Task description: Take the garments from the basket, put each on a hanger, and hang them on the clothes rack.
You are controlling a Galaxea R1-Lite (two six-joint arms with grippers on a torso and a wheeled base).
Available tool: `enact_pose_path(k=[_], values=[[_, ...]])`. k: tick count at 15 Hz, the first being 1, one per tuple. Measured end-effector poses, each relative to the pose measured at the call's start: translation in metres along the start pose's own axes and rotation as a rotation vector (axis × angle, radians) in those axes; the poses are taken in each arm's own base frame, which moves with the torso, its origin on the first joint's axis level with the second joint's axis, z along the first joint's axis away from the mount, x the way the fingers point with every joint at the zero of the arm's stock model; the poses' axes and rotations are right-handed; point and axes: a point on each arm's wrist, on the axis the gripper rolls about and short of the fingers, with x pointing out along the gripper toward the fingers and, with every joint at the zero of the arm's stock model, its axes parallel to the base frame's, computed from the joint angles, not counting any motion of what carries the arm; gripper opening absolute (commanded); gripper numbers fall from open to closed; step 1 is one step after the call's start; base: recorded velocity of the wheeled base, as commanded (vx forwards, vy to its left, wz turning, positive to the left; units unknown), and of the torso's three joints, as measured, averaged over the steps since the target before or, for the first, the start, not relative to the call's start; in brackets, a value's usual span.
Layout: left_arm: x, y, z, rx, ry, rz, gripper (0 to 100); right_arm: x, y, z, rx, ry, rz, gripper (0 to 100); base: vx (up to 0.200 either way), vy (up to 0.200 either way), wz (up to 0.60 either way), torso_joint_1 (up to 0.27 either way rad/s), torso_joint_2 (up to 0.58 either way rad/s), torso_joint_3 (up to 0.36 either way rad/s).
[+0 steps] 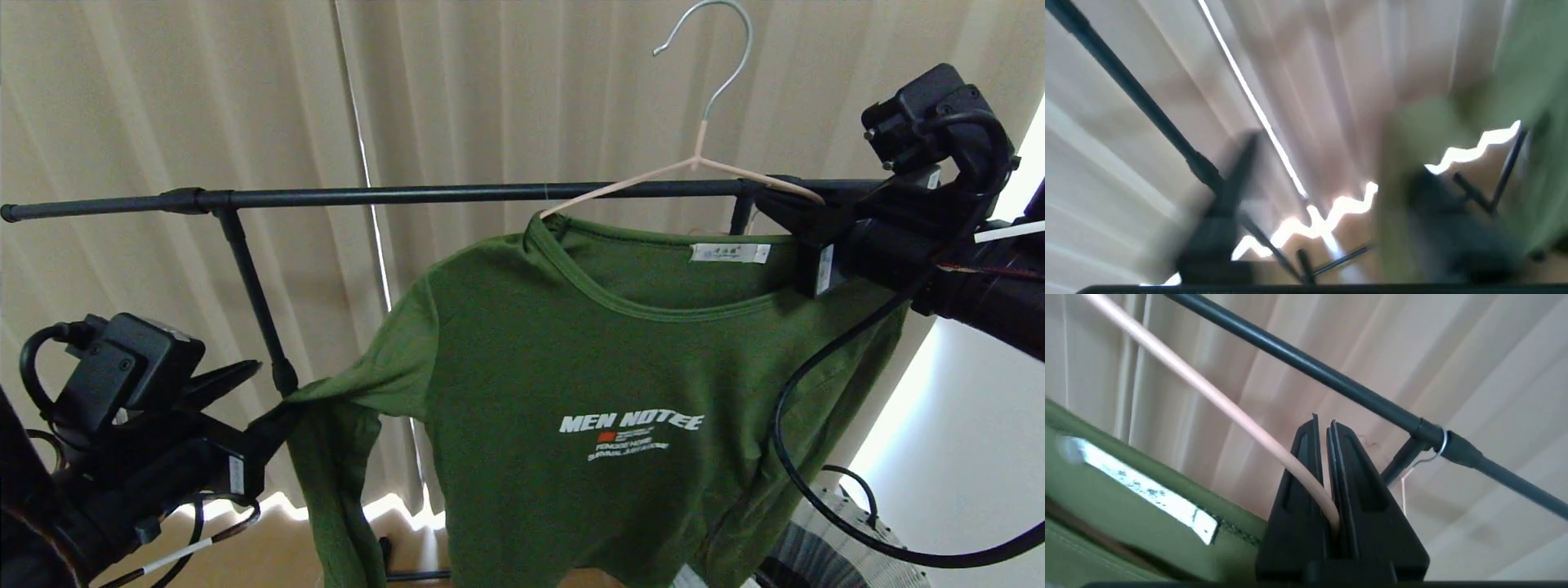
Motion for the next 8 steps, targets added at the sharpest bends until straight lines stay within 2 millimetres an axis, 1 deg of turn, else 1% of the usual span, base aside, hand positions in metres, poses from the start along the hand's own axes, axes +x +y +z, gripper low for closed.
enact_pose_path(k=[3,6,8], values=[[-0.008,-0.002,0.001,-0.015,-0.047,-0.017,100,0.002,0.001,-0.006,-0.002,0.049,-0.058,0,0.000,0.000,0.00,0.000,0.00,0.000],[-0.018,-0.002,0.002,-0.016,-0.079,-0.019,100,0.000,0.003,-0.019,-0.023,0.209,-0.098,0,0.000,0.000,0.00,0.000,0.00,0.000],[-0.025,-0.002,0.001,-0.017,-0.098,-0.033,100,-0.002,0.001,-0.020,-0.029,0.250,-0.167,0,0.000,0.000,0.00,0.000,0.00,0.000]])
